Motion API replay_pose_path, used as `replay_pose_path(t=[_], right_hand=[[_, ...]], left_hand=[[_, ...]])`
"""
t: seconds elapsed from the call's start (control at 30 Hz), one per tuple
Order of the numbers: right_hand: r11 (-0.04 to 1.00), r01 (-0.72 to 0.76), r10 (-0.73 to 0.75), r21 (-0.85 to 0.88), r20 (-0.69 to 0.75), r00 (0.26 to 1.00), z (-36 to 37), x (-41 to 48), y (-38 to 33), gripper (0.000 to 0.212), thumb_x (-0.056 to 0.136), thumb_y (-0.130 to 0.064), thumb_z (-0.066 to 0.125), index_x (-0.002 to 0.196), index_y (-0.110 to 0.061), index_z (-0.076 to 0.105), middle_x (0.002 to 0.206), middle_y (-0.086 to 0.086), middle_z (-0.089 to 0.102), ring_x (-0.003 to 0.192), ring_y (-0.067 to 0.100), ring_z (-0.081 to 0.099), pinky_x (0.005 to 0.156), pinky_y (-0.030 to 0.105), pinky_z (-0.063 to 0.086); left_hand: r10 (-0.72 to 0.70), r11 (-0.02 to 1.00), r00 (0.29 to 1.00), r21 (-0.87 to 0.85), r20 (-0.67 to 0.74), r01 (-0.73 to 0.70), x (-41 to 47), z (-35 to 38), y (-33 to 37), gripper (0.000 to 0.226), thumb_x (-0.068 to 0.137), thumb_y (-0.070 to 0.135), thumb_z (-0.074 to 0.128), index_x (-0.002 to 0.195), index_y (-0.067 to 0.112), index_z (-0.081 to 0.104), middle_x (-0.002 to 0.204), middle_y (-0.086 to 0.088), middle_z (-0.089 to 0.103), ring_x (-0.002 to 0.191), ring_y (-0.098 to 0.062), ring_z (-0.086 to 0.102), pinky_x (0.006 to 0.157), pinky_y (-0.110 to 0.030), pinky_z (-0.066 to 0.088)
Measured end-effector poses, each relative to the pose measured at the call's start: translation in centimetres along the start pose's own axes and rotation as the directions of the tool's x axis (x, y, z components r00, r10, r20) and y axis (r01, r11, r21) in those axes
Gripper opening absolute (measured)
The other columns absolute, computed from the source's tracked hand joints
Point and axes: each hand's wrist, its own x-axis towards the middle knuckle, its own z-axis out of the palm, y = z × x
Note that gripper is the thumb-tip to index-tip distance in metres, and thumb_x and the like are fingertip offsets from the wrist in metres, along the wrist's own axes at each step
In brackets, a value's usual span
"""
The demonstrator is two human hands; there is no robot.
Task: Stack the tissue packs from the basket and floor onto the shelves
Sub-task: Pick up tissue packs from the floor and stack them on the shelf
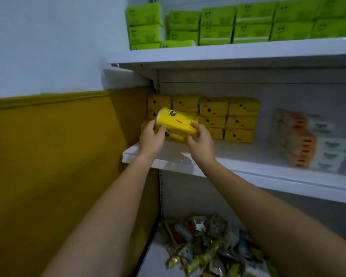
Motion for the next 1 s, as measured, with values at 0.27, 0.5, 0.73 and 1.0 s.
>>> replay_pose_path(t=[0.27,0.5,0.73,1.0], right_hand=[[0.998,0.047,-0.048,0.038,0.026,0.999,6.4,8.0,3.9,0.04,0.093,-0.007,0.045,0.129,-0.024,0.049,0.128,0.01,0.053,0.097,0.018,0.045,0.077,0.027,0.043],[0.997,0.002,-0.009,0.083,0.084,0.996,11.3,12.3,5.5,0.044,0.092,0.002,0.042,0.133,-0.013,0.046,0.139,0.009,0.044,0.129,0.024,0.04,0.107,0.036,0.035],[0.986,0.163,-0.163,0.022,0.019,0.986,12.9,13.0,7.9,0.052,0.087,0.001,0.048,0.137,-0.011,0.039,0.138,0.014,0.031,0.124,0.023,0.039,0.099,0.017,0.027],[0.983,0.152,-0.124,-0.106,0.236,0.964,13.8,12.9,8.9,0.051,0.087,-0.004,0.048,0.137,-0.007,0.038,0.14,0.013,0.039,0.127,0.027,0.04,0.106,0.031,0.032]], left_hand=[[-0.044,0.995,0.991,-0.098,-0.126,0.031,7.7,2.0,-5.4,0.03,0.093,0.011,0.053,0.123,0.013,0.048,0.109,0.001,0.053,0.103,-0.013,0.049,0.088,-0.027,0.041],[-0.04,0.997,0.966,-0.076,-0.255,0.021,13.0,3.2,-9.1,0.036,0.094,0.008,0.049,0.13,0.005,0.045,0.125,-0.017,0.055,0.118,-0.031,0.051,0.101,-0.039,0.04],[-0.011,0.99,0.912,0.124,-0.411,0.068,15.2,3.8,-10.3,0.055,0.091,0.009,0.054,0.139,0.001,0.028,0.144,-0.018,0.025,0.13,-0.029,0.035,0.097,-0.019,0.025],[0.144,0.867,0.964,0.498,-0.224,-0.014,15.9,4.6,-11.6,0.038,0.091,0.011,0.047,0.129,0.003,0.043,0.134,-0.018,0.039,0.12,-0.034,0.042,0.097,-0.036,0.035]])
